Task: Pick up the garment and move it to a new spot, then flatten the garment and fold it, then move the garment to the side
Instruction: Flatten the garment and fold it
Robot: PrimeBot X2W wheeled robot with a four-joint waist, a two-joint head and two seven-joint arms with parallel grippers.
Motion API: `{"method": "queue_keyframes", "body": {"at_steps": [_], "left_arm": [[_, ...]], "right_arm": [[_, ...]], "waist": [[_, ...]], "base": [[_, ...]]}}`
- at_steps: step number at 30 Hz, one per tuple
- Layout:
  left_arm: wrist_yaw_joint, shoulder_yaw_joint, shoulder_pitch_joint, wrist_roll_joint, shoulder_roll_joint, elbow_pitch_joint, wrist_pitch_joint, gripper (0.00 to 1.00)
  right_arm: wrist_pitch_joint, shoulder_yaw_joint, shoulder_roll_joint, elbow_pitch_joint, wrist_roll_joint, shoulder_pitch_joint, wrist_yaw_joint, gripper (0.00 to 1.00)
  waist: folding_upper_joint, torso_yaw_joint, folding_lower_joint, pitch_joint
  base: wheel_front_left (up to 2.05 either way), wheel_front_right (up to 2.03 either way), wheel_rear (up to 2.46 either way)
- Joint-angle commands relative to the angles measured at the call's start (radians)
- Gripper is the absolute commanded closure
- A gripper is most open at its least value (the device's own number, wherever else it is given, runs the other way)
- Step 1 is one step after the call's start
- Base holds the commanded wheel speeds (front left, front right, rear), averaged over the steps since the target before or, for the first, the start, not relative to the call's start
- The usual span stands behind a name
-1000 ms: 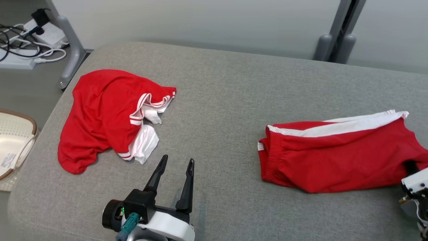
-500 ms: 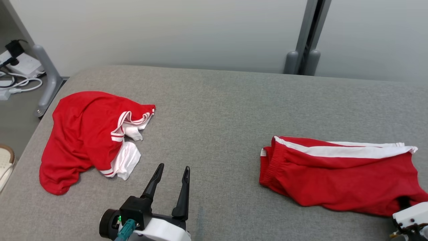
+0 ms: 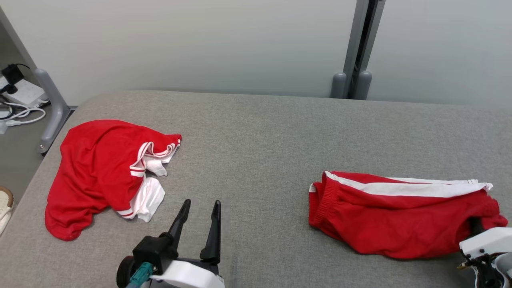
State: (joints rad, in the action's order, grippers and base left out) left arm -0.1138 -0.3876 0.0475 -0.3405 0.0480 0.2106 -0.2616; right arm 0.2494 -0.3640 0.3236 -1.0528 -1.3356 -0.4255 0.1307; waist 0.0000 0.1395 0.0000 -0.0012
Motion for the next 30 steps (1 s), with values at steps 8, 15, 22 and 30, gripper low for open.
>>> {"method": "queue_keyframes", "body": {"at_steps": [8, 15, 22, 30], "left_arm": [[0.008, 0.029, -0.006, -0.050, 0.005, 0.011, -0.004, 0.00], [0.016, 0.036, -0.011, -0.039, 0.005, 0.019, -0.004, 0.00], [0.017, 0.035, -0.015, -0.045, 0.005, 0.018, -0.004, 0.00], [0.016, 0.035, -0.016, -0.048, 0.005, 0.017, -0.004, 0.00]], "right_arm": [[0.018, -0.021, -0.008, 0.171, 0.147, 0.034, 0.000, 1.00], [0.017, -0.114, -0.039, 0.342, 0.191, 0.083, 0.000, 1.00], [-0.011, -0.253, -0.053, 0.345, 0.219, 0.077, 0.000, 1.00], [0.006, -0.318, -0.089, 0.204, 0.271, 0.027, 0.000, 1.00]], "waist": [[0.0000, 0.044, 0.0000, -0.028], [0.0000, 0.075, 0.0000, -0.036], [0.0000, 0.107, 0.0000, -0.036], [0.0000, 0.131, 0.0000, -0.033]], "base": [[0.00, 0.00, 0.00], [0.00, 0.00, 0.00], [0.00, 0.00, 0.00], [0.00, 0.00, 0.00]]}}
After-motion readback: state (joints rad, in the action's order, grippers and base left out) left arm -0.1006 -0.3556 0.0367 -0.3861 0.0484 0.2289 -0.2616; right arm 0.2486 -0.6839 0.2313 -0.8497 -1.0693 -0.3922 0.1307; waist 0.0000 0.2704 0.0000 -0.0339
